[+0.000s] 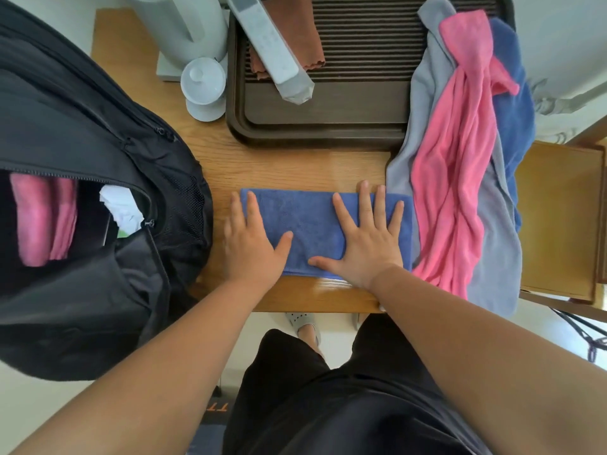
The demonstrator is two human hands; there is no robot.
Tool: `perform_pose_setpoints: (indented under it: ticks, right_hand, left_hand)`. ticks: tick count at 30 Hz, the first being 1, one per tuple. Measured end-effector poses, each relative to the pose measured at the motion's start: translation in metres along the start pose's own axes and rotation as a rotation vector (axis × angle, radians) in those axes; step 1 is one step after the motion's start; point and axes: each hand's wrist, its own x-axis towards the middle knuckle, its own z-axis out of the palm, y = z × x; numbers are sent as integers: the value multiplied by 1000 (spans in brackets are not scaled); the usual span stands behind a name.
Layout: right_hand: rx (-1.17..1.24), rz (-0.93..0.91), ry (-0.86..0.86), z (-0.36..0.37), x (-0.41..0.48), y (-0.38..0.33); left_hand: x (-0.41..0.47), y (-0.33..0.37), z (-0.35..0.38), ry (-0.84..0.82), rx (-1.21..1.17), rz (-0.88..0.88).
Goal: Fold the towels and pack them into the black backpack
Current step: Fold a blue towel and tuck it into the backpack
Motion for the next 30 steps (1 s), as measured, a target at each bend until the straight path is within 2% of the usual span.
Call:
perform_pose_setpoints:
  ticks: [3, 6, 9, 18, 21, 26, 30]
  right_hand:
    - [-21, -96, 47, -8, -3, -18]
    - [-65, -151, -17, -2, -7, -35]
    - [-54, -93, -80, 9, -7, -37]
    - [-7, -146, -194, -6, -4, -30]
    - [164, -146, -201, -27, -6, -22]
    - [378, 46, 43, -50, -22, 16]
    - [631, 137, -15, -61, -33, 60]
  left_hand:
    - [5, 9, -6, 78, -108, -227]
    - [18, 9, -7, 89, -253, -459]
    - [25, 13, -11, 56, -328, -530]
    - [10, 25, -39, -54, -591, -419]
    - [-2, 34, -58, -65, -637, -332]
    - [-26, 79, -75, -48, -598, -93]
    - [-36, 123, -49, -65, -491, 63]
